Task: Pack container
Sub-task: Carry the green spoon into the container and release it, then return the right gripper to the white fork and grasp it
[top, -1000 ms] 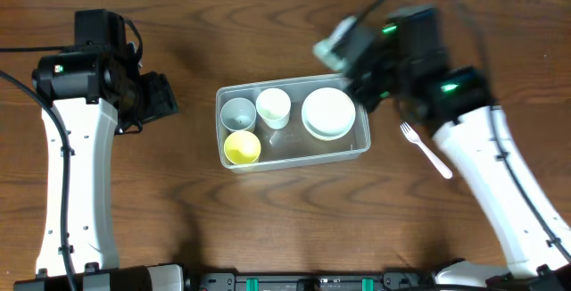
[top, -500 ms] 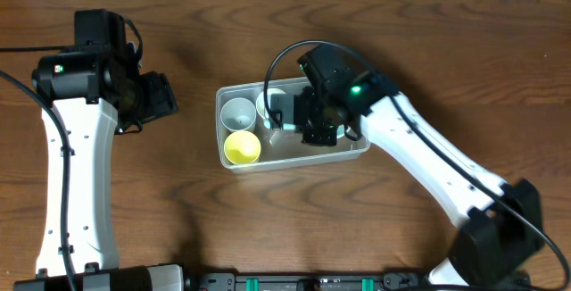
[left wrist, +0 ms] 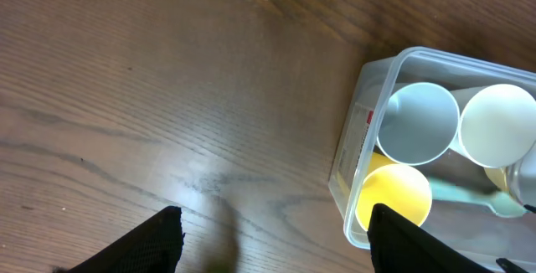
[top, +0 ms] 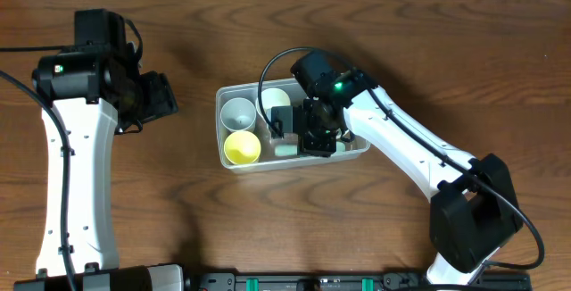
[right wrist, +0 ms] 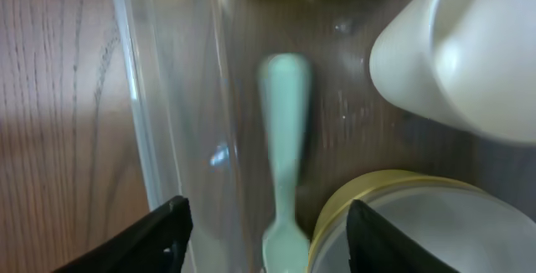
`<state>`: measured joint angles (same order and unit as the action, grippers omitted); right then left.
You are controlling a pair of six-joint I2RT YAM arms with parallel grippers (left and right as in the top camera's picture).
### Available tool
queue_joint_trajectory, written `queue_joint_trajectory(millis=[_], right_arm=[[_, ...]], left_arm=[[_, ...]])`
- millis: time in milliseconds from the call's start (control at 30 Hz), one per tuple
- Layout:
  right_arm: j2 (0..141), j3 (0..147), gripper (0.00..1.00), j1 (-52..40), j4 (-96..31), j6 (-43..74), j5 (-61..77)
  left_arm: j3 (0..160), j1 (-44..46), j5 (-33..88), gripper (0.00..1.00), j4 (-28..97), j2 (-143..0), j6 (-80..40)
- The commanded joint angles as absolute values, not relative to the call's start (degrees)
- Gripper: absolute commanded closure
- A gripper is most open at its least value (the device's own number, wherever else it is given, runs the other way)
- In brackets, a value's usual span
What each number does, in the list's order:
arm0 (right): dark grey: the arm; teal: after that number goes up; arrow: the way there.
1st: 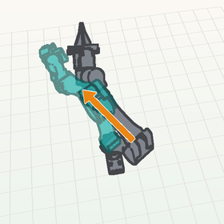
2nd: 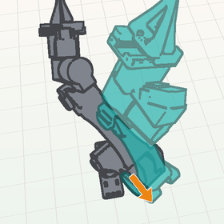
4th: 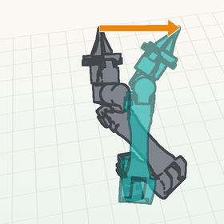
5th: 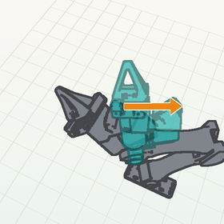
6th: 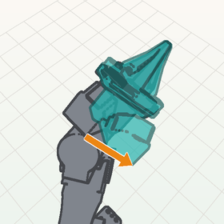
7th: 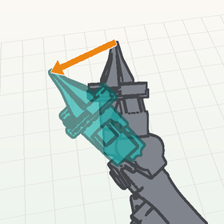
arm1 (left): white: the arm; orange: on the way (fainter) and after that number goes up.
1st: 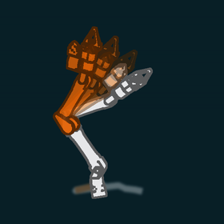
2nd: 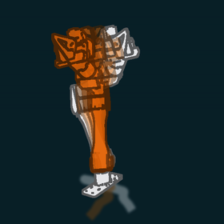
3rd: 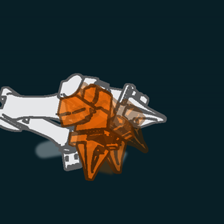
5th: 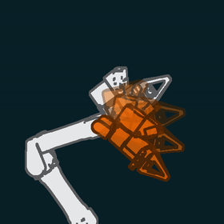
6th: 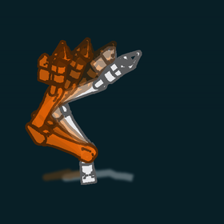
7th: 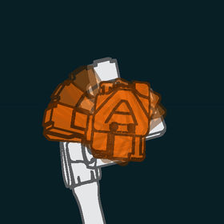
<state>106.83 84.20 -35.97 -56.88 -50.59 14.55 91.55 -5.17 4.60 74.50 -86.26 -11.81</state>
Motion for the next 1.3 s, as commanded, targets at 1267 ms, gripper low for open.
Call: queue_joint_trajectory(millis=[1267], right_arm=[[100.9, 67.1, 0.2, -0.7, -54.0, -49.8, 6.0]], left_arm=[[91.3, -5.5, 5.0, 0.28, 75.0, -86.4, -11.7]])
